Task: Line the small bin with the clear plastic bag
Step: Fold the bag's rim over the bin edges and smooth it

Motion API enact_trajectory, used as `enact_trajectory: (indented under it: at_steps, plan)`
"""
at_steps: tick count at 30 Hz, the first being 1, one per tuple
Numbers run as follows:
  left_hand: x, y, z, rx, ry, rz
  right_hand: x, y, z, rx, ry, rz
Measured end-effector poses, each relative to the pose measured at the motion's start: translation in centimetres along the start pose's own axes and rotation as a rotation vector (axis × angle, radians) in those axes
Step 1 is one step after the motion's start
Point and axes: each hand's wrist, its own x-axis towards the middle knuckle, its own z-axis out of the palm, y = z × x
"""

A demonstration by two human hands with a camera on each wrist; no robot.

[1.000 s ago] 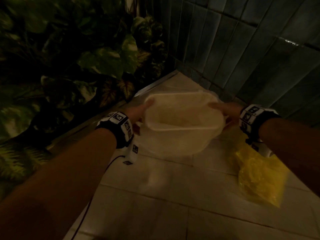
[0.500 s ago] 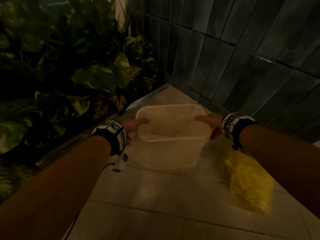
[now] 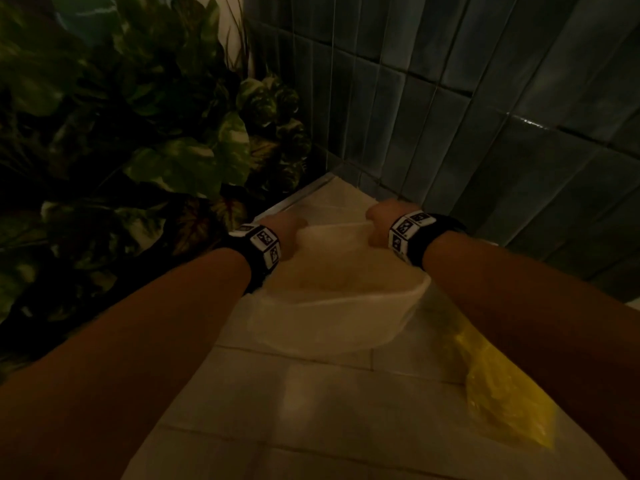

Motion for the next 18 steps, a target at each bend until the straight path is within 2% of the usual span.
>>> enact_trajectory:
  at_steps: [3,10,14,16,18]
  plan:
    - [0.3,-1.3,0.4,0.017,0.021,-0.027,0.5,1.5,0.8,0.047,-0.014,0.077]
    - [0.2,-1.3,-0.5,-0.044,-0.042,0.001,0.2,2.5,1.4,0.215,-0.058,0.153]
    - [0.5,0.9,-1.6,-0.054,0.007,0.091,-0.3,2.2,-0.1,0.247,-0.017,0.057]
    - [1.3,2.6,-1.5,0.01,-0.006,0.142,0.0,0.9,-0.6,0.205,0.042,-0.03]
    - [2.0,3.4,-1.1,0.079,-0.042,0.148,0.6,-0.3,-0.5,0.156,0.014,-0.09]
